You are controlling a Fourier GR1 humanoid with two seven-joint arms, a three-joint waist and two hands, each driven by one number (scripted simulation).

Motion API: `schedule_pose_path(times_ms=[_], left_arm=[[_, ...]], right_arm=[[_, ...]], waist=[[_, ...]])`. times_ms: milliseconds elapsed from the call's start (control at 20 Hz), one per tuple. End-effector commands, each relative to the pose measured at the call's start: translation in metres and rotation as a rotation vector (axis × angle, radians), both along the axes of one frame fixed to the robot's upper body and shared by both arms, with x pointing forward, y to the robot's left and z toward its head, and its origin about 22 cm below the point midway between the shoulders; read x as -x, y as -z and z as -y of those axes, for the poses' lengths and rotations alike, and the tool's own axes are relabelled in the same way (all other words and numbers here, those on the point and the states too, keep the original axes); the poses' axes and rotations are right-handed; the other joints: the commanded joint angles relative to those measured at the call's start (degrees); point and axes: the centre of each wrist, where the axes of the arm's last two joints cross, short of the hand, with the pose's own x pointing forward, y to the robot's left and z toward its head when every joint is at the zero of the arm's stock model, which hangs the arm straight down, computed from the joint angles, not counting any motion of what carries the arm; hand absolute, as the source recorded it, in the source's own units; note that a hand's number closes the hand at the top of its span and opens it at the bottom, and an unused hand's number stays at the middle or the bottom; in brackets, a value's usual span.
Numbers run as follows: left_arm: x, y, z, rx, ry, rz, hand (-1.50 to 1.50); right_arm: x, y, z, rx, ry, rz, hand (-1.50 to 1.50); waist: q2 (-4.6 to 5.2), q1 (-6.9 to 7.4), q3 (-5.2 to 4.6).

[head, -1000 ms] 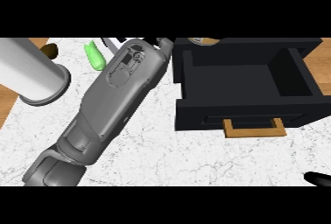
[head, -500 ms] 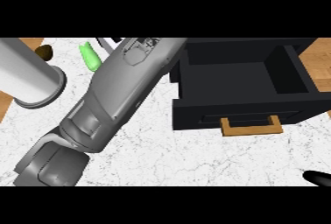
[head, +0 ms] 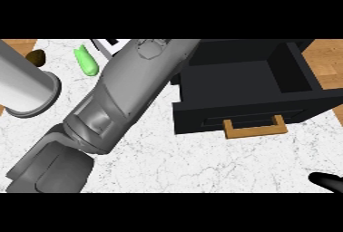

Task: Pick up the can, place it into the drawer and close the drawer

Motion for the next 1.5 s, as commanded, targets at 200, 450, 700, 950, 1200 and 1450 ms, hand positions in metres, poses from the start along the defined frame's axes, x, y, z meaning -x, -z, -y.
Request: schedule_pose_path(times_ms=[200,450,700,950,1200,1450], left_arm=[[-0.005,0.002,0.000,0.000,-0.125,0.026,-1.50],[-0.003,-0.007,0.004,0.000,-0.093,0.022,-1.50],[-0.004,0.000,0.001,0.060,-0.114,0.015,-1.50],[-0.003,-0.001,0.001,0.115,-0.107,0.014,-1.50],[-0.003,0.002,0.000,0.152,-0.096,0.008,-1.50],[-0.004,-0.008,0.002,0.128,-0.130,0.055,-1.50]], right_arm=[[-0.004,-0.012,-0.008,0.003,-0.052,0.016,-1.50],[-0.002,-0.010,-0.009,0.124,-0.009,0.034,-1.50],[-0.013,-0.016,-0.008,0.269,-0.024,0.094,-1.50],[-0.036,-0.021,-0.014,0.472,-0.022,0.107,-1.50],[-0.071,-0.010,-0.030,0.649,0.011,0.099,-1.50],[-0.088,0.000,-0.054,0.777,0.007,0.089,-1.50]], waist=[[0.45,-1.55,0.04],[0.21,0.00,-0.02],[0.40,-0.42,0.00],[0.74,-0.07,0.00],[0.73,2.36,-0.05],[0.33,2.92,-0.06]])
